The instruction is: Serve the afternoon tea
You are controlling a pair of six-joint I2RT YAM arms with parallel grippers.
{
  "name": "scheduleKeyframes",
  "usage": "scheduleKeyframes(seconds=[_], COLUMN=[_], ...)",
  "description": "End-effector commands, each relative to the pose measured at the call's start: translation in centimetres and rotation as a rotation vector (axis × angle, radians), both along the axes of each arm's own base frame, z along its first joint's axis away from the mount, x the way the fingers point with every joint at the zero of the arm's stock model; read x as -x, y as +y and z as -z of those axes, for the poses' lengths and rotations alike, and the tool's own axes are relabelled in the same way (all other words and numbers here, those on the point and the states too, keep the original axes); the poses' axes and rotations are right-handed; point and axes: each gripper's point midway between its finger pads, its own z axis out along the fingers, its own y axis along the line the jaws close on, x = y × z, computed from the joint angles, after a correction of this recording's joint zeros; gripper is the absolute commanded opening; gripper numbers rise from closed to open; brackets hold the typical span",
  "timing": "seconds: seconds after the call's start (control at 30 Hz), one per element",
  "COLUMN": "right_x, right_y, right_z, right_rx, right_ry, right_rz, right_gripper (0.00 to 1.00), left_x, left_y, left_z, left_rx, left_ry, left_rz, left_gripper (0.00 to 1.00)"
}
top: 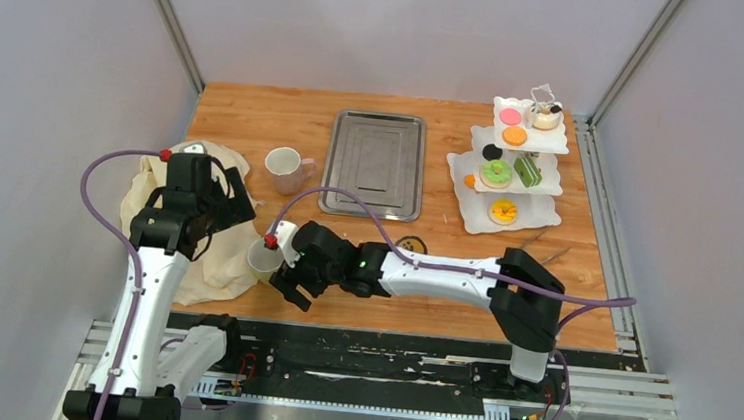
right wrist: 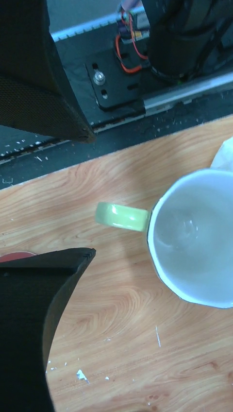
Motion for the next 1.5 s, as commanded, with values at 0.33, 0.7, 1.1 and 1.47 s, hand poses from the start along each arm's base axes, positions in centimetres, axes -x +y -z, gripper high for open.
scheduleKeyframes(seconds=[0.33,0.7,1.1,1.47], right_x=[-3.7,-3.7,-7.0,-10.0], right_y=[2.8,2.8,-7.8,-24.0], right_z=[4.3,4.1,-3.1,-2.5], right_rx=[0.062,0.045,-0.007,0.017], right_ry=[-0.049,-0.024,-0.174,-0.163], right_rz=[0.202,0.238,0.498,0.917], right_gripper=[0.7,0.02,0.01,0.01], left_x=[-0.5,-0.2,-0.3,0.2], left_y=[-1.5,-0.7,-2.2,-5.3], left_z=[-0.2,-0.2,0.6,1.5], left_rx=[0.083,0.043,0.09,0.105], left_ry=[-0.083,-0.081,-0.092,-0.073], left_rz=[0.038,0.013,0.096,0.281], left_gripper=[0.98,0.98,0.98,0.98])
